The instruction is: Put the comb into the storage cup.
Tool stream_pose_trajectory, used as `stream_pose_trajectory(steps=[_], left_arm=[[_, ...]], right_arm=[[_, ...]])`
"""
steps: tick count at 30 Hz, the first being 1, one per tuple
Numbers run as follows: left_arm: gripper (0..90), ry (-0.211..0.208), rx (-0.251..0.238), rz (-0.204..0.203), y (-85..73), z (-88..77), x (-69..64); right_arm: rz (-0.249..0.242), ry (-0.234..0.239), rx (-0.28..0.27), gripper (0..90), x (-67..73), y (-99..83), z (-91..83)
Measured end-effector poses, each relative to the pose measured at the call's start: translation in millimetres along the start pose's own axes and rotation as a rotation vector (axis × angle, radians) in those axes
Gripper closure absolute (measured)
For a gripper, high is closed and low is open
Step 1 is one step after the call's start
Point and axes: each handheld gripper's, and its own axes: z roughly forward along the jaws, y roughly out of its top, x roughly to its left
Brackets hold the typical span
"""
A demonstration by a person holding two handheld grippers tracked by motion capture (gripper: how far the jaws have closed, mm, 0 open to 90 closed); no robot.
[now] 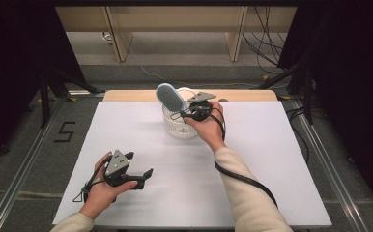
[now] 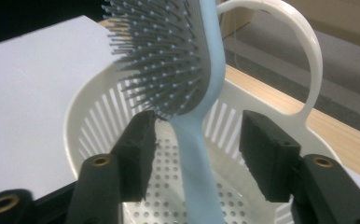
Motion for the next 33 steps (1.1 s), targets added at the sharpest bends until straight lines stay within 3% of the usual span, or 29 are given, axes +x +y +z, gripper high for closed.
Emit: stream_pose_trajectory(steps=[12, 33], left_arm=[[7.0, 0.002, 0.002, 0.001, 0.0, 0.0, 0.2], [7.0, 0.017, 0.007, 0.001, -1.2, -0.4, 1.3]], right_arm=[[0.026, 0.054, -0.021, 23.3, 1.0, 1.2, -14.9], [0.05, 0.064, -0.061, 19.9, -13.4, -28.1, -62.3]])
